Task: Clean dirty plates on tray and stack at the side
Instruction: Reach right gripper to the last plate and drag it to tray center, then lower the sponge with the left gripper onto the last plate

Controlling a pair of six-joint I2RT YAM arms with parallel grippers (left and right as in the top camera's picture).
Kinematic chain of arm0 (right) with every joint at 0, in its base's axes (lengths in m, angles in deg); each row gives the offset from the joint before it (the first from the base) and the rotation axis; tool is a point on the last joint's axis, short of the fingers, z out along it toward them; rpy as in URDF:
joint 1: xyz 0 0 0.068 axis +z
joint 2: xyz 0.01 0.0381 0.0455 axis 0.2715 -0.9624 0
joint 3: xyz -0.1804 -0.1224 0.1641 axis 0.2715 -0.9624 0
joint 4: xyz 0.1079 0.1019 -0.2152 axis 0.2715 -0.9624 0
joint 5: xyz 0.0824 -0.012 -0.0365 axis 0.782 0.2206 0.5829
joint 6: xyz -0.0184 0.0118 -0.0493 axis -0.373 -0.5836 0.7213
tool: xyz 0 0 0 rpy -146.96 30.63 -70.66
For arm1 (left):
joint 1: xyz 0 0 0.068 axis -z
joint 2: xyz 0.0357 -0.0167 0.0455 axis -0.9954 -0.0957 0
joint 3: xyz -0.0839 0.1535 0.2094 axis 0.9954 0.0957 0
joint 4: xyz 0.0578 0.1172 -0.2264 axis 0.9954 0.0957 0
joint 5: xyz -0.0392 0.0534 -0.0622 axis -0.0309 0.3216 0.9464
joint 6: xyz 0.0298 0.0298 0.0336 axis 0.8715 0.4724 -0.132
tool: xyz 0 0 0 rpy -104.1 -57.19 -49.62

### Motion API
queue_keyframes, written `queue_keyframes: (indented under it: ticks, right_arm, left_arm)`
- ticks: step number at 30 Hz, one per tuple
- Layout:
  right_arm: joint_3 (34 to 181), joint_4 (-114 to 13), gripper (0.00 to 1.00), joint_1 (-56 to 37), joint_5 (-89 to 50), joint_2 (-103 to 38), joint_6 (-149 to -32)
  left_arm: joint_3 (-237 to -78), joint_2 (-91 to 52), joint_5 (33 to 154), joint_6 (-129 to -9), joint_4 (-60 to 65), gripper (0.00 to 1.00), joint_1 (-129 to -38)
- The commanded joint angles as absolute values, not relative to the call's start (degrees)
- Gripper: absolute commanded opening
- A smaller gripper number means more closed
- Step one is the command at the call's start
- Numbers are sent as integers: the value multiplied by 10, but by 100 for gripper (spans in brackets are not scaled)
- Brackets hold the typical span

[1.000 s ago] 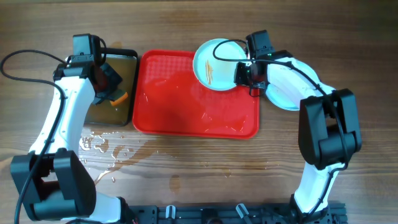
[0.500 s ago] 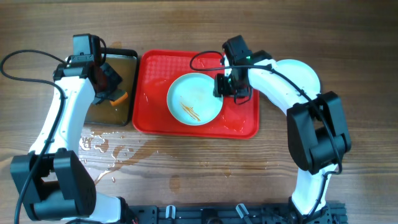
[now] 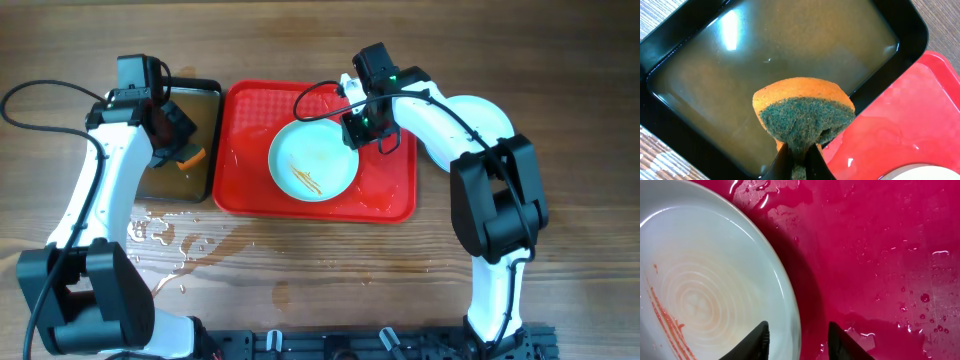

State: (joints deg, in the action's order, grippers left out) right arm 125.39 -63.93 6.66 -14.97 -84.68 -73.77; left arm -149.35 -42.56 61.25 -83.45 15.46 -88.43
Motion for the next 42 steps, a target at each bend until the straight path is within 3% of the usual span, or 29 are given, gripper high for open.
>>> queue_keyframes:
  ticks: [1, 4, 9, 12, 15, 20, 25, 26, 28, 29, 30, 31, 32, 42]
  right_arm:
    - [1262, -637, 33, 66, -131, -866, -714]
    - [1286, -657, 20, 67, -130, -889, -712]
    - [1318, -692, 16, 76, -134, -911, -708]
    - [1326, -716, 6, 79, -121, -911, -728]
    - [1327, -718, 4, 84, -81, -911, -782]
    - [1311, -626, 4, 101, -101, -915, -1018]
    - [1305, -616, 4, 112, -107, -934, -1041]
    - [1305, -615, 11, 112, -105, -936, -1043]
    - [1305, -610, 35, 112, -105, -938, -1048]
    - [1305, -608, 38, 112, -105, -938, -1055]
    - [1305, -606, 34, 112, -105, -938, -1055]
    - [1305, -604, 11, 112, -105, -938, -1055]
    - [1305, -602, 4, 112, -105, -938, -1055]
    - [1305, -603, 4, 112, -107, -938, -1048]
  left_arm:
    - [-1494, -431, 612, -828, 153, 4, -888]
    - [-1494, -431, 613, -828, 153, 4, -888]
    - [-1494, -431, 614, -828, 153, 4, -888]
    - [-1494, -431, 614, -828, 153, 4, -888]
    - [-1494, -431, 616, -828, 153, 4, -888]
    - [-1494, -431, 649, -828, 153, 4, -888]
    - [-1494, -431, 655, -828, 153, 4, -885]
    - [-1494, -431, 654, -828, 152, 4, -881]
    - [-1492, -432, 654, -828, 145, 4, -872]
    - [-1486, -433, 654, -828, 131, 4, -862]
    - [-1479, -433, 654, -828, 117, 4, -853]
    - [-1469, -433, 654, -828, 100, 4, -843]
    - [-1458, -433, 654, -828, 79, 4, -830]
    - [-1421, -506, 654, -799, -63, 4, -734]
